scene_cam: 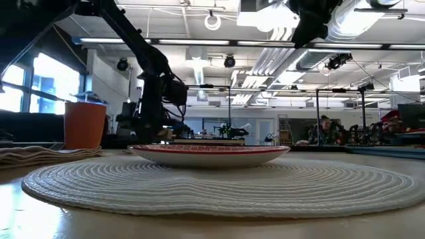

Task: Set table place
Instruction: Put the gold fork on the white table mat to the right of the red patterned plate

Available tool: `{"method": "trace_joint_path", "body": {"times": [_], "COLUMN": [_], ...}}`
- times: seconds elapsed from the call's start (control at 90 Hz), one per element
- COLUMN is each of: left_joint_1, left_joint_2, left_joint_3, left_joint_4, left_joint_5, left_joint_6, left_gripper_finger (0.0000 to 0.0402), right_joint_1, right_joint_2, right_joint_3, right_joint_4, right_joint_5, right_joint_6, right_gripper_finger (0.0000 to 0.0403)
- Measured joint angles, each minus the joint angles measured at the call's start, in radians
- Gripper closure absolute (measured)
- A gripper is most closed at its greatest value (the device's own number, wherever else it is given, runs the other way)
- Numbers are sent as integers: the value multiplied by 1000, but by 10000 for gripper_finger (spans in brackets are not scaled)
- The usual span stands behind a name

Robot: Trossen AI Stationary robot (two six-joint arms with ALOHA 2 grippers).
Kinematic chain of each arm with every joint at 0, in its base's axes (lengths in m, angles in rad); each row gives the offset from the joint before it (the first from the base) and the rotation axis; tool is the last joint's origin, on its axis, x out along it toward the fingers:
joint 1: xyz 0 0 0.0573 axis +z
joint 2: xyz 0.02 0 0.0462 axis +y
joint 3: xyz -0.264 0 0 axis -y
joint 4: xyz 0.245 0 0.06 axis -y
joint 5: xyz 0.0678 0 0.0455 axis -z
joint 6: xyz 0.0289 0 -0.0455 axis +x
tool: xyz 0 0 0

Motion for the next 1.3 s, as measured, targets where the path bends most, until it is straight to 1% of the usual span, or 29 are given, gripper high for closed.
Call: {"method": "trace_joint_path", "body": {"times": [0.178, 0.322, 0.378, 0.478, 0.544, 0.633, 0.767, 0.811, 0.889, 0.944, 1.056, 1.156, 1.3], "left_joint_1": [-1, -10, -15, -41, -66, -116, -227, -266, -332, -373, -440, -475, -520], "left_joint_2": [-28, -127, -167, -248, -311, -377, -442, -453, -455, -453, -447, -445, -445], "left_joint_3": [6, 49, 60, 77, 83, 83, 83, 84, 84, 83, 84, 84, 84], "left_joint_4": [-2, 5, 9, 36, 91, 195, 407, 481, 594, 654, 752, 787, 789], "left_joint_5": [-19, -58, -67, -82, -88, -110, -184, -216, -276, -315, -393, -425, -497], "left_joint_6": [3, 10, 8, -33, -72, -146, -245, -266, -288, -301, -306, -308, -316], "left_gripper_finger": [399, 400, 401, 401, 401, 401, 401, 401, 401, 401, 401, 401, 402], "right_joint_1": [0, -3, -6, -6, -6, -5, 5, 11, 24, 36, 69, 91, 120], "right_joint_2": [-64, -118, -131, -142, -140, -134, -97, -78, -47, -25, 15, 33, 42], "right_joint_3": [32, 35, 30, -18, -80, -192, -336, -369, -390, -389, -366, -349, -348], "right_joint_4": [-18, -18, -12, 27, 109, 289, 614, 699, 796, 831, 828, 849, 896], "right_joint_5": [27, 27, 11, -61, -111, -166, -180, -180, -187, -189, -186, -163, -156], "right_joint_6": [17, 6, -16, -57, -72, -56, 45, 67, 78, 65, 7, -10, -25], "right_gripper_finger": [257, 257, 257, 258, 258, 257, 257, 257, 257, 257, 257, 257, 257]}}
